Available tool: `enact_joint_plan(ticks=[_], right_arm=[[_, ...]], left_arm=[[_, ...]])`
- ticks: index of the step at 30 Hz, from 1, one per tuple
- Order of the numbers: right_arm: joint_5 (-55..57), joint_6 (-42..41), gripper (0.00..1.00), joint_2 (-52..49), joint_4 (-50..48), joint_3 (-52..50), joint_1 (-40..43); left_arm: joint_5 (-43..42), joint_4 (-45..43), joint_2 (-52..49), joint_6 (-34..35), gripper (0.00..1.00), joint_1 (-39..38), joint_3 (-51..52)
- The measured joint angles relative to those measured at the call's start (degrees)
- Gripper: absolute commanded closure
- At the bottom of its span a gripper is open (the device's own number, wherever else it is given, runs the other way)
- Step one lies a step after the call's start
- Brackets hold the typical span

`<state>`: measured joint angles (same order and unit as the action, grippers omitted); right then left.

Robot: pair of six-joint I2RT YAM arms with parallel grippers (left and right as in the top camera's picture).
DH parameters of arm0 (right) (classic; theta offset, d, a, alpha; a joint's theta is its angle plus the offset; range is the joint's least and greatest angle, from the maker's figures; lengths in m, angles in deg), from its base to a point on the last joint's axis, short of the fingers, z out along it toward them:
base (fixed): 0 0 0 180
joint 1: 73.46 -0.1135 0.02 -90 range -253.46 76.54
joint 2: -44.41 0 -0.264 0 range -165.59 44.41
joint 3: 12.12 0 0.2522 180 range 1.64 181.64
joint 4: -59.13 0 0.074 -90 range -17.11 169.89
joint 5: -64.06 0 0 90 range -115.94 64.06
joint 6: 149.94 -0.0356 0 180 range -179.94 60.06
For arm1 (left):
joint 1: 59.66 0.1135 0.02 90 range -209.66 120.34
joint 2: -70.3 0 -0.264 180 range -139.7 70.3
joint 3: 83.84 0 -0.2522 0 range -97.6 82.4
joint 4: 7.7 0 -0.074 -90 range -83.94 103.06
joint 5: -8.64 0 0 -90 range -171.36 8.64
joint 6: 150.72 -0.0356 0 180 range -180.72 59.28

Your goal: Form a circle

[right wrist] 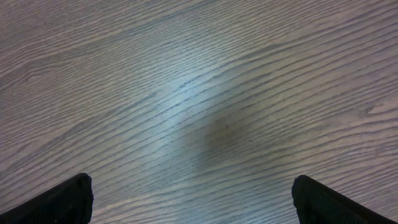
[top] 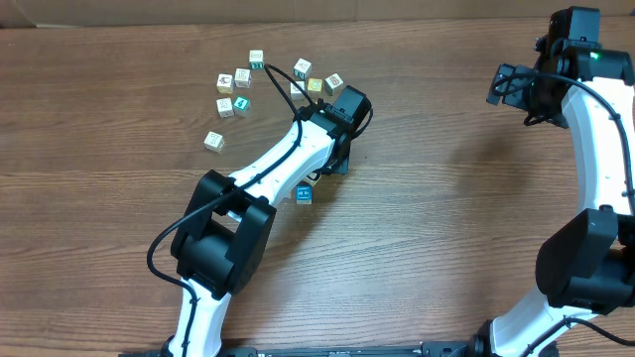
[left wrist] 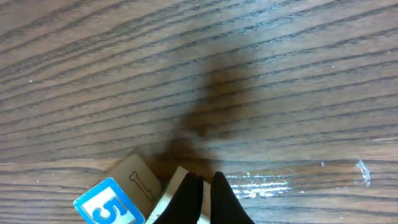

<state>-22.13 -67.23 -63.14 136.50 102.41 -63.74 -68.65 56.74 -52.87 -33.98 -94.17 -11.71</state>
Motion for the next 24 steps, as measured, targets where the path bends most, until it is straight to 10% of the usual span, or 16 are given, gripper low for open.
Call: enact_joint_plan(ticks=[24], right_arm=[[0.00, 0.00, 0.00, 0.00, 0.00, 0.00, 0.00]], left_arm=[[-0.35, 1.22, 0.00, 0.00, 0.96, -0.76, 0.00]])
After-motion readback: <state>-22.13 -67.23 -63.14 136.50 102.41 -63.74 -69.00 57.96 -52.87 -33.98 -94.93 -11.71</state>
